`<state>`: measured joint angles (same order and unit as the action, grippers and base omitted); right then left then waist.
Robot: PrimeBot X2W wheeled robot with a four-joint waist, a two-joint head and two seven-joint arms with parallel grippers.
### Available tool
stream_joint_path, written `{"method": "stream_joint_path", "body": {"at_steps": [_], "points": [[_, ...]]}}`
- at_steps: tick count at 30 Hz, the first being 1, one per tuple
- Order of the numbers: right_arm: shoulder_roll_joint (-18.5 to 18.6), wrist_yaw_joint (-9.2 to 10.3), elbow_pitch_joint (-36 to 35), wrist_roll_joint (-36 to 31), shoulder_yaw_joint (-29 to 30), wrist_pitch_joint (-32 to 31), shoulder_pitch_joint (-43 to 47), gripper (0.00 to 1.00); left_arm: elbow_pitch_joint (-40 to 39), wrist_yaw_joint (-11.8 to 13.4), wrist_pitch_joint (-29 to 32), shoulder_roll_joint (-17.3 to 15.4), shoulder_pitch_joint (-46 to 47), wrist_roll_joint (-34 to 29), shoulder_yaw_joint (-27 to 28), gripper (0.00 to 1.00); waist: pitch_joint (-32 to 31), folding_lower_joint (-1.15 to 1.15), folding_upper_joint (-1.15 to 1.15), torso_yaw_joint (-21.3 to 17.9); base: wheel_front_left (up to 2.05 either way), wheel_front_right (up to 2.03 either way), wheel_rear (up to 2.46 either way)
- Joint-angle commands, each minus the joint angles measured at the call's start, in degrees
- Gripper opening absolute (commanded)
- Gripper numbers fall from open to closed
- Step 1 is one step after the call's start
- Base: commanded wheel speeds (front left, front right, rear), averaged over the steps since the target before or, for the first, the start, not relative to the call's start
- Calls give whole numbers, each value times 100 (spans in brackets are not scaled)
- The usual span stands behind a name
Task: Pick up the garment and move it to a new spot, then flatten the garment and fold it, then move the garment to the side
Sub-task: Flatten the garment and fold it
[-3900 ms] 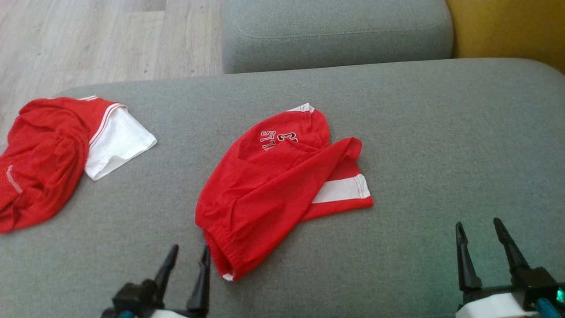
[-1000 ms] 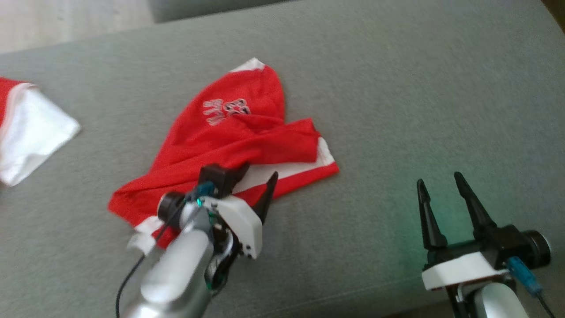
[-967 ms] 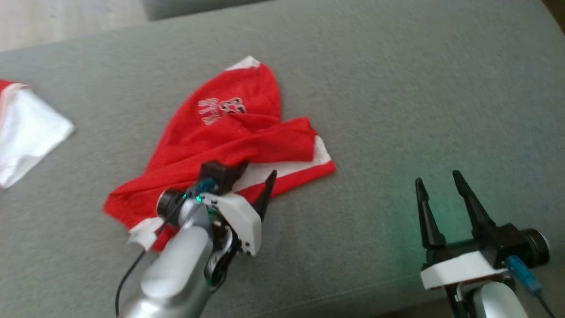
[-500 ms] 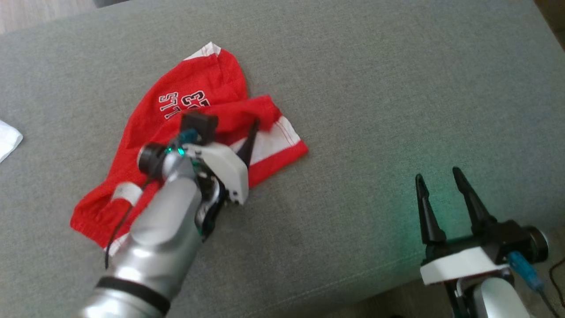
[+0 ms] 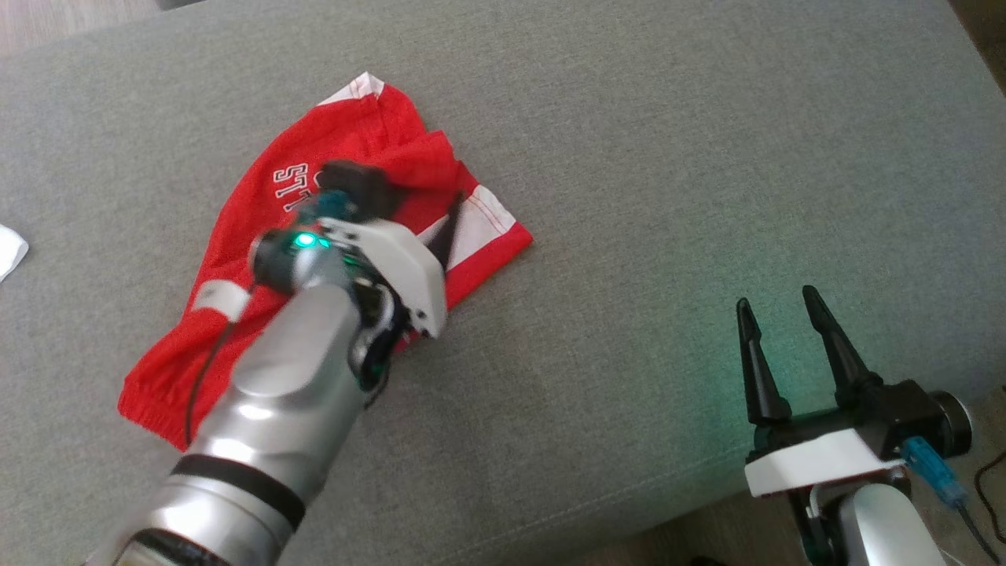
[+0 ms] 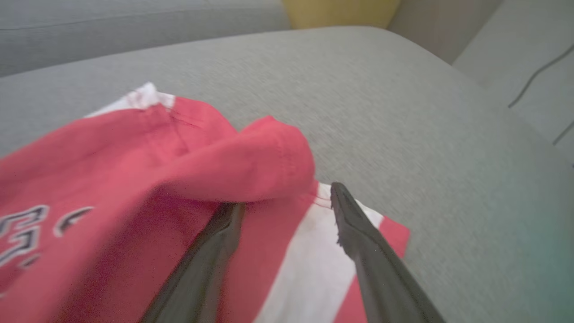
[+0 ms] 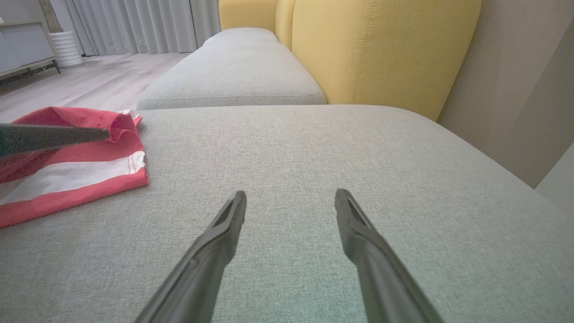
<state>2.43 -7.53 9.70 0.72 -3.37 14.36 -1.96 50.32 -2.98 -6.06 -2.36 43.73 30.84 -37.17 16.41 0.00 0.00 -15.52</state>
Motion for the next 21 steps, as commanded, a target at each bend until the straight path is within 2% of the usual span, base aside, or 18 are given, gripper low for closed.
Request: {"method": "stream_joint_path", "body": {"at_steps": [1, 5, 10, 11, 12, 13, 15, 16, 17, 18, 21], "points": [[44, 4, -144, 54, -140, 63, -118, 100, -152, -72, 44, -53, 197, 0, -74, 100, -13, 0, 0, -6, 0, 0, 0], [44, 4, -141, 81, -151, 63, -117, 100, -152, -98, 243, -53, 167, 5, -551, 100, 6, 0, 0, -15, 0, 0, 0], [44, 4, -133, 117, -191, 63, -131, 100, 91, -52, 315, -53, 217, 12, -807, 100, 33, 0, 0, -61, 0, 0, 0], [44, 4, -131, 125, -190, 63, -133, 100, 147, -59, 336, -53, 227, 27, -841, 88, 39, 0, 0, -71, 0, 0, 0], [44, 4, -128, 138, -183, 63, -132, 100, 208, -68, 362, -53, 242, 24, -887, 45, 45, 0, 0, -80, 0, 0, 0], [44, 4, -125, 154, -174, 63, -133, 100, 258, -83, 376, -53, 249, 43, -918, 34, 51, 0, 0, -88, 0, 0, 0], [44, 4, -124, 181, -163, 63, -133, 100, 354, -109, 399, -53, 263, 65, -989, 27, 56, 0, 0, -105, 0, 0, 0], [44, 4, -124, 188, -161, 63, -132, 100, 394, -130, 420, -53, 260, 91, -1023, 19, 56, 0, 0, -114, 0, 0, 0], [44, 4, -123, 200, -154, 63, -131, 100, 418, -151, 429, -52, 255, 133, -1044, 3, 54, 0, 0, -123, 0, 0, 0], [44, 4, -122, 209, -150, 63, -130, 100, 430, -166, 407, -52, 259, 154, -1071, 0, 47, 0, 0, -129, 0, 0, 0], [44, 4, -107, 217, -116, 63, -110, 100, 380, -204, 352, -52, 244, 264, -1155, 0, 6, 0, 0, -119, 0, 0, 0]]}}
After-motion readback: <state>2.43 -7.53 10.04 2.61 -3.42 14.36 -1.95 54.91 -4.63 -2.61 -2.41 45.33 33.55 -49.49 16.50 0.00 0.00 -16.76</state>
